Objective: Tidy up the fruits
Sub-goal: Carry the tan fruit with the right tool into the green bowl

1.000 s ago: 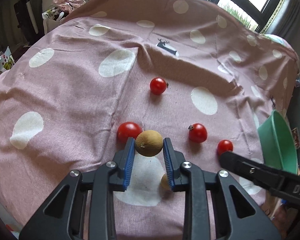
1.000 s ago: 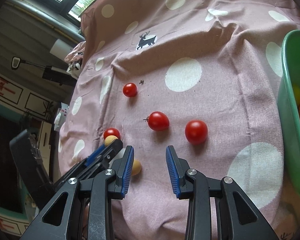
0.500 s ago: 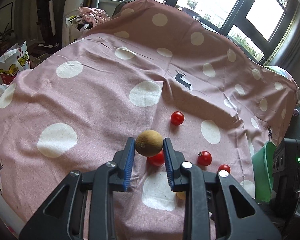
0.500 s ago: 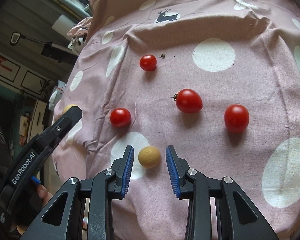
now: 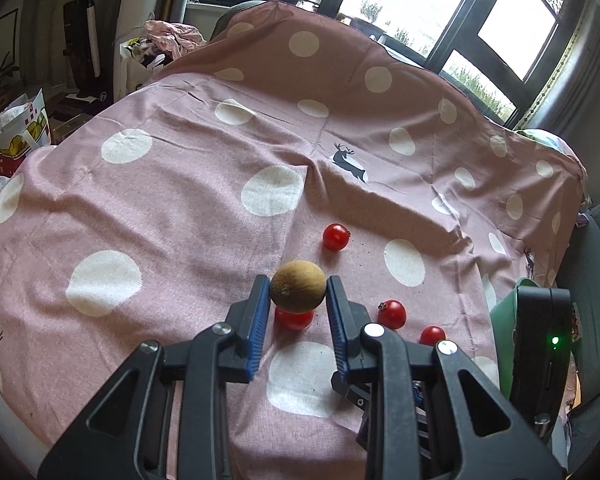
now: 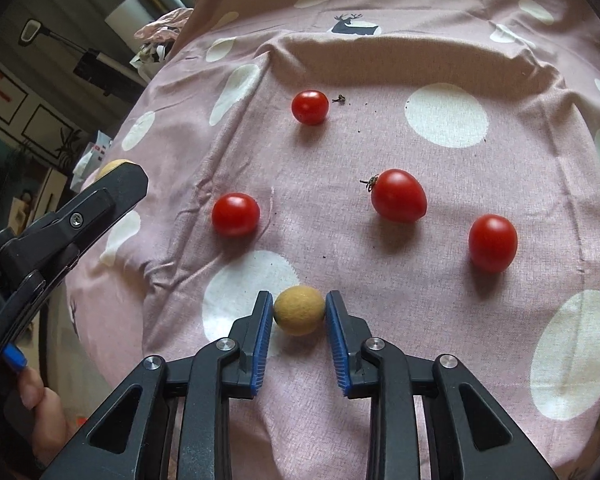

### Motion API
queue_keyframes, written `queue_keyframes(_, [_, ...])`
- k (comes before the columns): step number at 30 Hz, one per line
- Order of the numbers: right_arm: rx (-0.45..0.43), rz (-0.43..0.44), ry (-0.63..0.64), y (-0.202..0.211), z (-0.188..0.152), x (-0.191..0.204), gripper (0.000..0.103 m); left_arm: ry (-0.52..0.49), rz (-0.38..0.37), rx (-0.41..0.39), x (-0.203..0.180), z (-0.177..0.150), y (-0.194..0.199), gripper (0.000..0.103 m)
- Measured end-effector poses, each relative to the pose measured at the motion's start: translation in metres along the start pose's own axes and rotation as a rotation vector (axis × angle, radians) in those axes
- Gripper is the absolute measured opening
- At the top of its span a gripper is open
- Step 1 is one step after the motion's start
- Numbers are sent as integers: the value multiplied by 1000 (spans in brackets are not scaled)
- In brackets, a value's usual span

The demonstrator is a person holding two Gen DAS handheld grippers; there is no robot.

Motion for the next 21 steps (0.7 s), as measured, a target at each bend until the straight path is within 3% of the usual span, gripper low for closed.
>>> queue_keyframes(5, [-42,-6,-2,7,2,-3,29,-13,-9,-5,-4,-1,1,28])
queue_keyframes(13, [-109,59,-62,30,2,-19,29,-53,-31,-19,-19,-4,7,28])
queue_keyframes(21, [-223,85,-126,65,-4,-40,29,-111,-66,-42,-42,-10,13,28])
Point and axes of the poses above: each gripper's, at about its wrist camera, not at the fingertips, and y roughly against the way its jaws point, x to its left, z to its top, the point moved 4 cm from there along -y, roughly the way its jaws point, and after that the axes turned 14 degrees about x, right-handed, at the moved point
